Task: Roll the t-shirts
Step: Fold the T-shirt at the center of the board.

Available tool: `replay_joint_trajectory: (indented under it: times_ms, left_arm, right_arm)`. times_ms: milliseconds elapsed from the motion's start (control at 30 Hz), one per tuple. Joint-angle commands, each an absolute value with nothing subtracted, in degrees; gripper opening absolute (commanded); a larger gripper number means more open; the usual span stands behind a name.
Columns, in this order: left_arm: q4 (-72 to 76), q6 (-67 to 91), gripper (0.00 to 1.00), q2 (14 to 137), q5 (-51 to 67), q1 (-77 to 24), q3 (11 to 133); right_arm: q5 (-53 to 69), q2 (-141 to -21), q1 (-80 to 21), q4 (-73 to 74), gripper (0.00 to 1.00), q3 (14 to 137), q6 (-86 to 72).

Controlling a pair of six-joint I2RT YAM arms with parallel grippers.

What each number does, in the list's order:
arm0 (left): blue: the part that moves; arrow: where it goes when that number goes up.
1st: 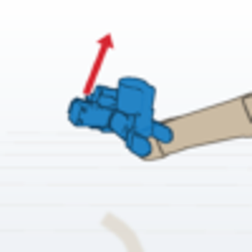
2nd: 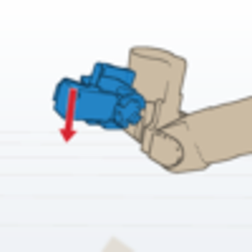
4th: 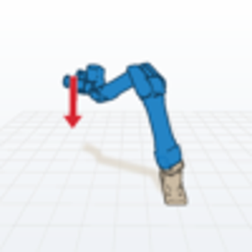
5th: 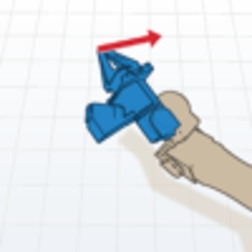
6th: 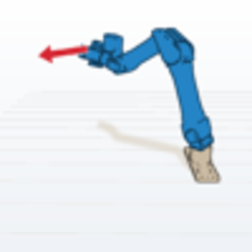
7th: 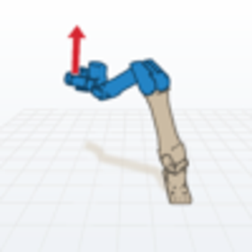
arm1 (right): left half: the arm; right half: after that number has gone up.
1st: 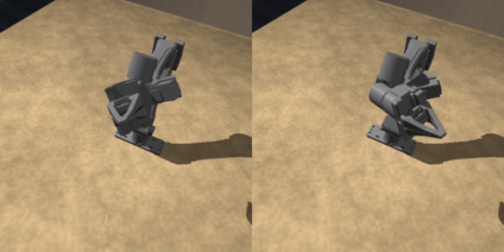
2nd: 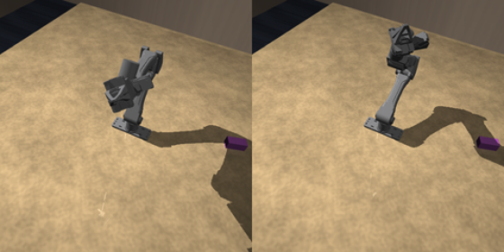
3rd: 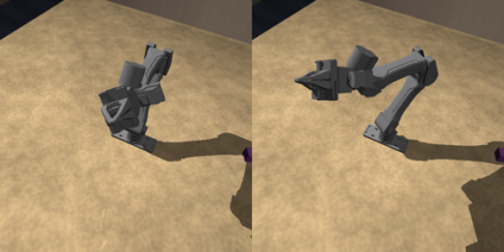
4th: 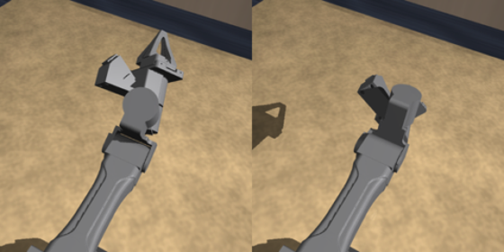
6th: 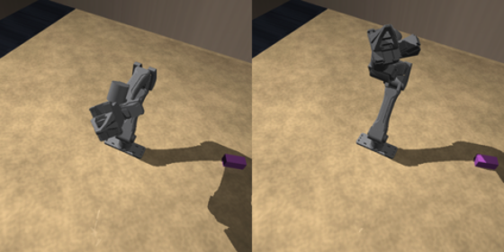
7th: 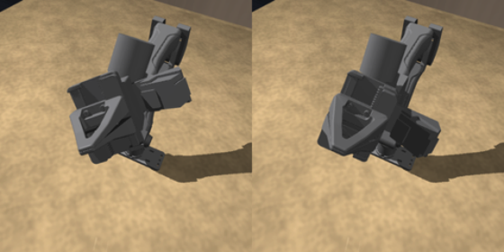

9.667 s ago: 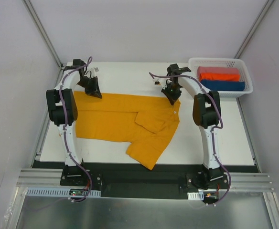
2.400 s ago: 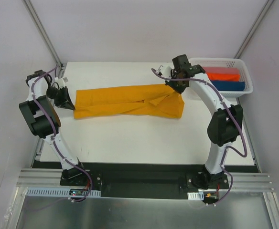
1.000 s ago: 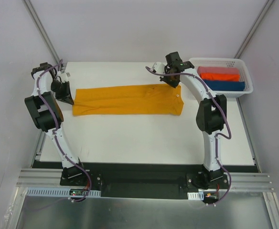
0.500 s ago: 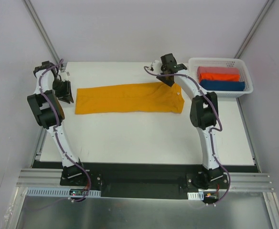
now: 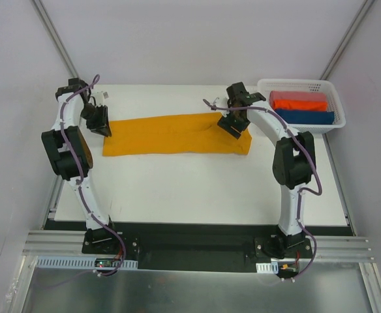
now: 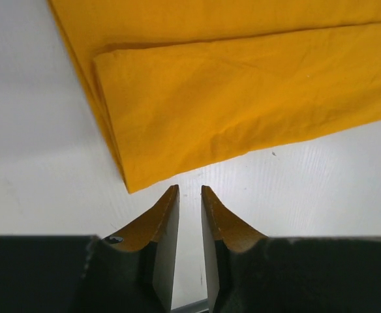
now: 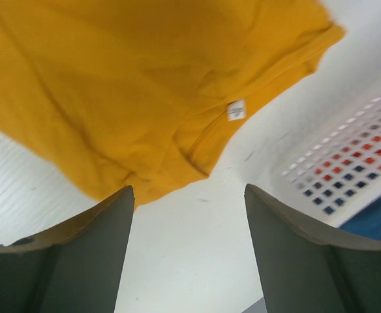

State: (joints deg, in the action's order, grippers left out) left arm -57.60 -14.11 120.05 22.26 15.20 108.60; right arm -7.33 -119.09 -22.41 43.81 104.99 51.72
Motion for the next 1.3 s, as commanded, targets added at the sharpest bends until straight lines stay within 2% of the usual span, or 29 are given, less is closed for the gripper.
replay_joint_trajectory:
  times_ms: [0, 67, 233, 333, 533, 1100, 1267]
  left_arm:
    - [-57.66, -13.80, 0.18, 123.04, 23.73, 13.71, 108.89]
    - [-57.57, -14.24, 0.17, 125.24, 23.56, 13.71, 109.60]
    - [-57.13, -16.34, 0.14, 128.05, 18.91, 13.71, 106.89]
    - [-55.46, -17.40, 0.13, 127.53, 15.56, 13.97, 103.55]
    - [-53.79, -17.58, 0.13, 124.90, 14.42, 14.94, 97.75]
    - [-49.13, -18.72, 0.10, 111.54, 10.55, 16.08, 74.63]
    - [-49.04, -19.77, 0.10, 110.04, 9.06, 16.17, 72.78]
  right_arm:
    - [-1.94, -116.89, -21.01, 50.71, 0.71, 102.13, 49.31]
    - [-1.50, -117.16, -20.48, 51.59, 0.70, 101.16, 50.36]
    - [-1.41, -119.97, -18.99, 54.31, 0.53, 102.21, 51.94]
    - [-0.53, -121.11, -18.11, 54.84, 0.52, 102.39, 52.91]
    - [9.57, -123.66, -16.53, 61.69, 0.49, 105.91, 53.79]
    - [16.53, -122.43, -14.68, 62.58, 0.50, 105.03, 52.91]
    - [15.56, -125.06, -14.68, 63.02, 0.38, 107.13, 54.93]
